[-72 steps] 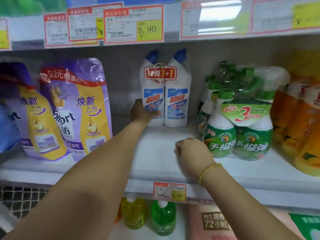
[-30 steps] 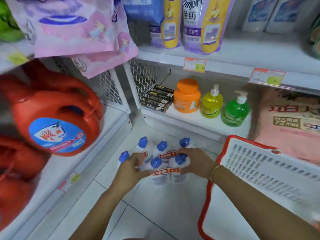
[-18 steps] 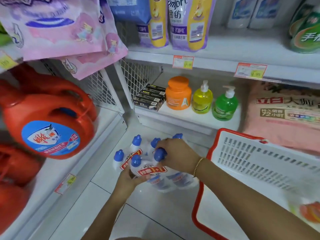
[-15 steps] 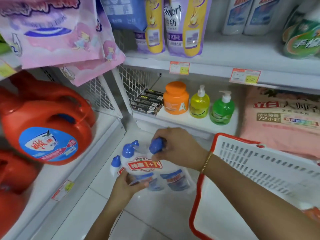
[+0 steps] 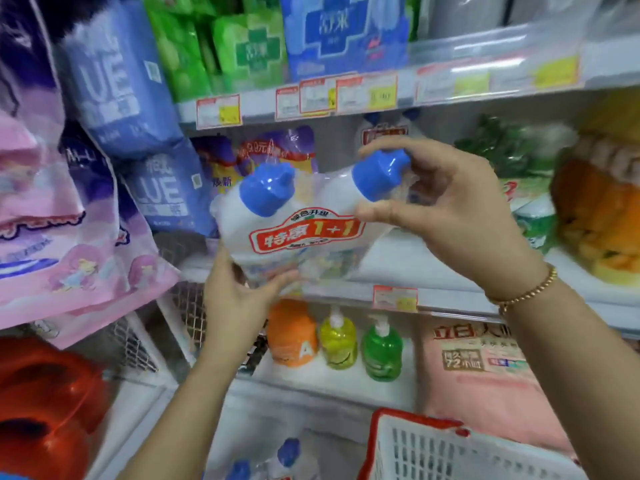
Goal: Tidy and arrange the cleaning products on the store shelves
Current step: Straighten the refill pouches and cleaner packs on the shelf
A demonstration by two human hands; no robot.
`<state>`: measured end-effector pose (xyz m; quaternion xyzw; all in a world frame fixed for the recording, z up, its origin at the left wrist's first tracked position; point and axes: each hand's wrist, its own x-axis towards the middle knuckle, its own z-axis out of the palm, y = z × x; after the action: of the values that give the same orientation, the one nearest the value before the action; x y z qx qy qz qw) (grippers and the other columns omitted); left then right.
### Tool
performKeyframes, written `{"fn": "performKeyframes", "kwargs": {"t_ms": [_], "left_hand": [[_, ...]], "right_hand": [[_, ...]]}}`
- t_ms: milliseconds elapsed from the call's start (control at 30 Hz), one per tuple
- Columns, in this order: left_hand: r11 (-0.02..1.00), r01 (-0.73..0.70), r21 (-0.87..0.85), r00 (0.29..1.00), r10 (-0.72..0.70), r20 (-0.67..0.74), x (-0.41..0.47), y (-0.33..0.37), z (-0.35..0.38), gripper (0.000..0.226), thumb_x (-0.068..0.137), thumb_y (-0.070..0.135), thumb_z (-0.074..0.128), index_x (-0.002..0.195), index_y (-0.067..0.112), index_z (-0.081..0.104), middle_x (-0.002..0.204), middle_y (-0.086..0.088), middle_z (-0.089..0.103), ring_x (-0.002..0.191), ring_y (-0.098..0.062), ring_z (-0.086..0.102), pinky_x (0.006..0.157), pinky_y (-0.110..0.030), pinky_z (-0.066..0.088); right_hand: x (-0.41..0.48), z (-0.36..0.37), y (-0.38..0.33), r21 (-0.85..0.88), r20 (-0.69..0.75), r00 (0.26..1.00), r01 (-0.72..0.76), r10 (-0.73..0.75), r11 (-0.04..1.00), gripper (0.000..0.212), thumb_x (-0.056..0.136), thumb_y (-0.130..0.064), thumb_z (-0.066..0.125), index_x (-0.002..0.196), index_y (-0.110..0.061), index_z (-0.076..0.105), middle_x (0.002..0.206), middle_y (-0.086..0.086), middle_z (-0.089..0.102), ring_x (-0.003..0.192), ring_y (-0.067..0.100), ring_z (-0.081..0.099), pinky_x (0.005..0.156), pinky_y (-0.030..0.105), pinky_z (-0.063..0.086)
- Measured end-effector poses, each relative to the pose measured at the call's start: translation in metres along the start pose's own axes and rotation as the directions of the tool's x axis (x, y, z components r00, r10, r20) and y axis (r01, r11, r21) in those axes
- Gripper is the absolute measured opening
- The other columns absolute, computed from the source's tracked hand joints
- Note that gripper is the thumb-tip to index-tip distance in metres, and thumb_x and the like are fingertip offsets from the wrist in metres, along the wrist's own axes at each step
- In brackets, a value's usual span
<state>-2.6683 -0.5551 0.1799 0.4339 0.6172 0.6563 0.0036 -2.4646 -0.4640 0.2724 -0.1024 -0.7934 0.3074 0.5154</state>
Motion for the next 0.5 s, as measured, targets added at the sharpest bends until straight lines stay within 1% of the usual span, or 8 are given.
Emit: {"fn": "performKeyframes", "kwargs": {"t_ms": [67,133,200,267,333,367,433,500], "left_hand": [[0.995,-0.041,-0.092,0.999,0.04,-0.005,0.018,0.005,0.037,0.052,0.064,-0.011,0.079,0.107,0.001,0.053,0.094,0.006,0.071,0.084,0.006,0.067,0.074,-0.013,0.053],[0.987,-0.092,-0.129,0.996,0.093,0.004,0.026,0.008,0.07,0.056,0.064,-0.017,0.077,0.109,0.006,0.052,0.098,-0.001,0.068,0.081,0.011,0.064,0.071,-0.006,0.048],[0.982,-0.09,-0.167,0.995,0.095,0.025,0.034,0.0,0.089,0.057,0.065,-0.017,0.076,0.11,0.007,0.052,0.103,-0.011,0.063,0.083,0.011,0.063,0.071,-0.006,0.047],[0.982,-0.063,-0.178,0.994,0.077,0.074,0.044,-0.016,0.106,0.057,0.065,-0.012,0.078,0.112,0.009,0.053,0.109,-0.012,0.062,0.089,0.004,0.065,0.078,-0.015,0.052],[0.988,-0.05,-0.146,0.992,0.066,0.109,0.052,-0.03,0.122,0.059,0.064,-0.002,0.084,0.113,0.013,0.056,0.113,-0.013,0.063,0.098,-0.008,0.065,0.09,-0.031,0.053],[0.99,-0.039,-0.134,0.992,0.055,0.117,0.056,-0.036,0.13,0.058,0.063,0.001,0.085,0.112,0.015,0.057,0.111,-0.011,0.064,0.099,-0.009,0.065,0.09,-0.029,0.052],[0.99,0.006,-0.139,0.993,0.011,0.12,0.066,-0.043,0.144,0.054,0.064,0.0,0.084,0.107,0.018,0.057,0.103,0.0,0.067,0.092,0.001,0.065,0.08,-0.017,0.051],[0.988,0.067,-0.138,0.988,-0.046,0.147,0.08,-0.051,0.158,0.051,0.066,0.003,0.084,0.106,0.019,0.057,0.098,0.009,0.068,0.083,0.007,0.065,0.072,-0.012,0.05]], "right_hand": [[0.002,-0.016,0.013,0.017,-0.166,0.986,0.029,-0.026,0.999,0.045,0.069,-0.017,0.083,0.108,-0.028,0.062,0.105,-0.01,0.067,0.094,0.008,0.062,0.088,0.03,0.051],[-0.001,-0.03,0.028,0.031,-0.302,0.953,0.028,-0.017,0.999,0.045,0.072,-0.014,0.08,0.112,-0.024,0.06,0.107,-0.007,0.066,0.099,0.008,0.063,0.09,0.027,0.05],[-0.007,-0.038,0.048,-0.029,-0.355,0.935,-0.03,0.017,0.999,0.043,0.076,-0.013,0.077,0.115,-0.019,0.059,0.108,-0.007,0.065,0.099,0.002,0.061,0.089,0.019,0.05],[-0.015,-0.042,0.08,-0.117,-0.378,0.918,-0.18,0.123,0.977,0.041,0.08,-0.017,0.074,0.118,-0.017,0.058,0.109,-0.008,0.064,0.099,-0.001,0.06,0.085,0.015,0.05],[-0.021,-0.037,0.115,-0.19,-0.339,0.897,-0.36,0.283,0.913,0.045,0.084,-0.021,0.07,0.125,-0.015,0.053,0.117,-0.004,0.062,0.108,0.006,0.058,0.087,0.02,0.049],[-0.025,-0.032,0.132,-0.241,-0.278,0.892,-0.423,0.356,0.873,0.051,0.086,-0.024,0.067,0.132,-0.012,0.048,0.128,-0.001,0.058,0.117,0.011,0.054,0.094,0.024,0.045],[-0.031,-0.017,0.16,-0.334,-0.132,0.852,-0.52,0.507,0.787,0.064,0.091,-0.028,0.061,0.143,-0.007,0.032,0.145,0.006,0.043,0.131,0.021,0.043,0.104,0.026,0.034],[-0.031,-0.005,0.18,-0.451,-0.052,0.816,-0.533,0.575,0.716,0.059,0.094,-0.029,0.054,0.141,-0.004,0.029,0.144,0.011,0.041,0.128,0.025,0.044,0.097,0.025,0.031]]}}
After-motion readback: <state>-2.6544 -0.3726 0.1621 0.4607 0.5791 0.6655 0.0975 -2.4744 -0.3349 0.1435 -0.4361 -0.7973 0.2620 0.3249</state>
